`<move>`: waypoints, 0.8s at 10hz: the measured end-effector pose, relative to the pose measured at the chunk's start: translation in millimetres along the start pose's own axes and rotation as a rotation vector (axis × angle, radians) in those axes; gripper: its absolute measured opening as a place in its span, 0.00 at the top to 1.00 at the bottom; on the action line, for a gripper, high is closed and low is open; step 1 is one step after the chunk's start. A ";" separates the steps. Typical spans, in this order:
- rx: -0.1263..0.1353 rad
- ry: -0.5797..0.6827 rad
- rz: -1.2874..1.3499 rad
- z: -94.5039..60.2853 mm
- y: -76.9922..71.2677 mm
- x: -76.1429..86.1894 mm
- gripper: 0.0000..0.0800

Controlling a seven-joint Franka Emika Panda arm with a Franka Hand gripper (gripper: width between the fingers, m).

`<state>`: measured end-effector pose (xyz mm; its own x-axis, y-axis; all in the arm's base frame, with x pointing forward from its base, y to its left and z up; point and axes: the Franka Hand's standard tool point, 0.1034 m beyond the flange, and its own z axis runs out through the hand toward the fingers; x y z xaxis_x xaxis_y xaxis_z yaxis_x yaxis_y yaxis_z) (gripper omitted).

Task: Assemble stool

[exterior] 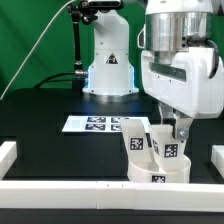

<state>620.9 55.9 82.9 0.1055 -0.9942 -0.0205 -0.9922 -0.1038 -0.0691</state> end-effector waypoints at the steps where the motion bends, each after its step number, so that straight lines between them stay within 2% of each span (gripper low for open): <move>1: 0.000 -0.002 0.064 0.2 0.0 -0.8 0.58; 3: 0.001 -0.010 0.168 0.5 -0.1 -2.8 0.58; 4: 0.011 -0.017 0.244 0.9 -1.3 -3.0 0.58; 5: 0.085 -0.037 0.376 1.1 -5.8 1.2 0.58; 6: 0.109 -0.052 0.441 0.7 -5.0 1.2 0.58; 8: 0.135 -0.091 0.667 1.2 -7.2 -4.7 0.58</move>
Offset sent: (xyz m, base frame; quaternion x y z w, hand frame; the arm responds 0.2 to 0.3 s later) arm 0.0000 0.0000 0.0000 0.0000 0.0000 0.1938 0.9810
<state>627.6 61.3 82.2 -0.5141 -0.8376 -0.1849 -0.8307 0.5399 -0.1358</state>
